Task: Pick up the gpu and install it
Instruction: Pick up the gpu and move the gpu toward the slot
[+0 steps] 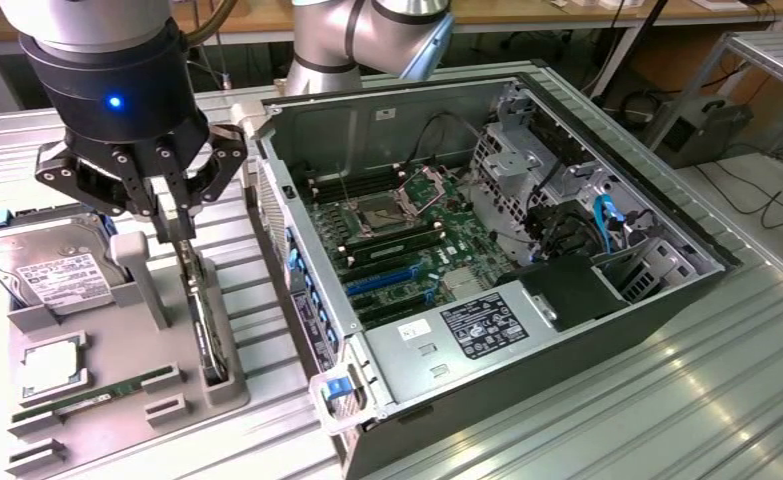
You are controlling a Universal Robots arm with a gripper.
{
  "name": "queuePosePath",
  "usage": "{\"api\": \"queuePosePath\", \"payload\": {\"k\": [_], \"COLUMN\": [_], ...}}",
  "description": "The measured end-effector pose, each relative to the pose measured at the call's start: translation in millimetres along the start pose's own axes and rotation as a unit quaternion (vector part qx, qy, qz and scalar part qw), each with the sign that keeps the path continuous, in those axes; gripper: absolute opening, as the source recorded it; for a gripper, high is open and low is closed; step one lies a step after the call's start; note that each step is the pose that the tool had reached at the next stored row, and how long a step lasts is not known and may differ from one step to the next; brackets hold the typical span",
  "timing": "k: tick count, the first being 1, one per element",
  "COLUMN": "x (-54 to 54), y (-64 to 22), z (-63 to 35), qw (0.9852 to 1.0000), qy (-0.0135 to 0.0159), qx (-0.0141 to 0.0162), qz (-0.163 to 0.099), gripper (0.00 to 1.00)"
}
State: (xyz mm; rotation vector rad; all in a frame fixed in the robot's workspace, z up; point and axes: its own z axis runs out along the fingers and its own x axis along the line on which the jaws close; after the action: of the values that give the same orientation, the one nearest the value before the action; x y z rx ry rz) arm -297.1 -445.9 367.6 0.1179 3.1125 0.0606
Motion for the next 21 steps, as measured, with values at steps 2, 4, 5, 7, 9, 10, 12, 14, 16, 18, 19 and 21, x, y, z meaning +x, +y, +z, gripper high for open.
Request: {"api": "queuePosePath", "payload": {"k": [2,4,5,7,9,10,12,14,16,18,19,21], "x": [0.0,0.0,0.1,0.9,2.8,4.3,5.7,7.8,9.2,10.5,11.2,12.5], "y": [0.0,0.0,-0.2,-0.8,-2.4,-3.6,-4.9,-6.4,-7.1,-7.6,-7.8,-8.3], "z": [0.0,0.3,2.0,6.1,12.9,17.2,21.3,26.6,30.2,33.8,35.5,39.1], "qw": [1.0000,1.0000,1.0000,1.0000,1.0000,1.0000,1.0000,1.0000,1.0000,1.0000,1.0000,1.0000], "qy": [0.0000,0.0000,-0.0001,0.0000,0.0000,0.0000,0.0000,0.0000,0.0000,0.0000,0.0000,0.0000], "qx": [0.0000,0.0000,-0.0001,-0.0001,-0.0001,0.0000,0.0000,0.0000,0.0000,0.0000,0.0000,0.0000], "qz": [0.000,0.000,0.000,0.000,0.000,0.000,0.000,0.000,0.000,0.000,0.000,0.000], "gripper": [0.30,0.36,0.36,0.36,0.36,0.36,0.36,0.36,0.36,0.36,0.36,0.36]}}
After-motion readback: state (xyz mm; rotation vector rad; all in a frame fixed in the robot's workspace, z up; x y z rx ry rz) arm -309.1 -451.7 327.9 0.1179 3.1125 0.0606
